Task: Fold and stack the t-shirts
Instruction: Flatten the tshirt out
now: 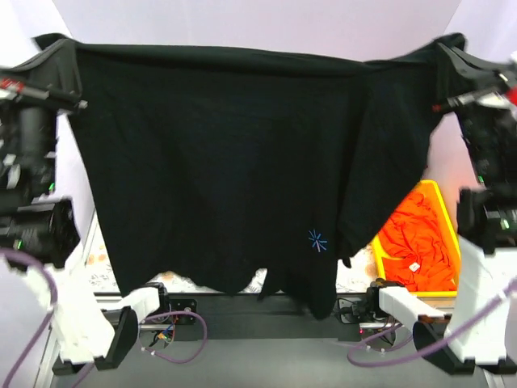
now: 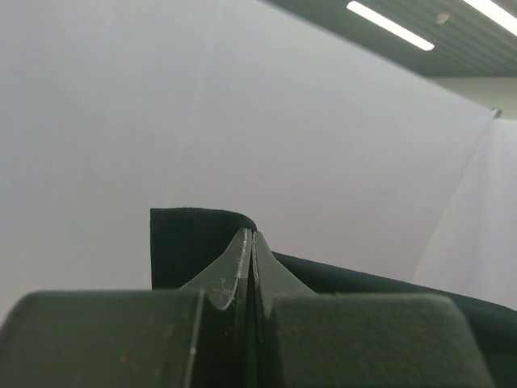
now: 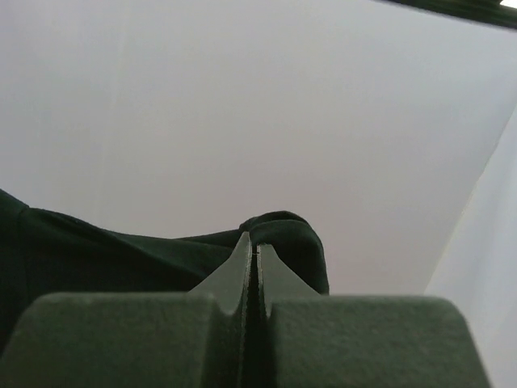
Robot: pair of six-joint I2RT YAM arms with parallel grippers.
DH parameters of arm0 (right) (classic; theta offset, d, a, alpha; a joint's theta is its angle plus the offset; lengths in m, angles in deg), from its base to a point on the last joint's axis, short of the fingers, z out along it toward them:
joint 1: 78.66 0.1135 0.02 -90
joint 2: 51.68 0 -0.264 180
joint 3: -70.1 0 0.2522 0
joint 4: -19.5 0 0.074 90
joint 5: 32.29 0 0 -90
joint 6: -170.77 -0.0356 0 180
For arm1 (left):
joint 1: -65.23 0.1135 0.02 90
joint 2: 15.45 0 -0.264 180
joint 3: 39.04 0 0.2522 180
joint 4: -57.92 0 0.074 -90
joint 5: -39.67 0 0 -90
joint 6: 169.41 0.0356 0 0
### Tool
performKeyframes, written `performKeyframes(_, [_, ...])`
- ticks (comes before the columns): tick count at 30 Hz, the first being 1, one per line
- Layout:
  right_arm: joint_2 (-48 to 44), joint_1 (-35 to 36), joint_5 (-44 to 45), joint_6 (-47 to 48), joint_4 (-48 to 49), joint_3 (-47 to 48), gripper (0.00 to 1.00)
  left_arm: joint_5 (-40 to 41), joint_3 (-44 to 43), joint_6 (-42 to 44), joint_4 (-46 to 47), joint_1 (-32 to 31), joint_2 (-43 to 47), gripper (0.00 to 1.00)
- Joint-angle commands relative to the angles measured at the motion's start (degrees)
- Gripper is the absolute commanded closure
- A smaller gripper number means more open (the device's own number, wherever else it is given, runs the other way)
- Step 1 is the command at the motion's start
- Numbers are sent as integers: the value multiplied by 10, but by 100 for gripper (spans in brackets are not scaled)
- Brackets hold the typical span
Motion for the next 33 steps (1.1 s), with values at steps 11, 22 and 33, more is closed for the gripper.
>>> performKeyframes(11, [359, 2, -111, 23, 49, -37, 98, 112, 336, 30, 108, 4, -250, 100])
performKeyframes(22, [692, 41, -121, 16, 60, 99, 98, 136, 337, 28, 174, 4, -501, 100])
performKeyframes(33, [760, 53, -66, 10, 180, 156, 94, 146, 268, 37, 232, 5, -577, 100])
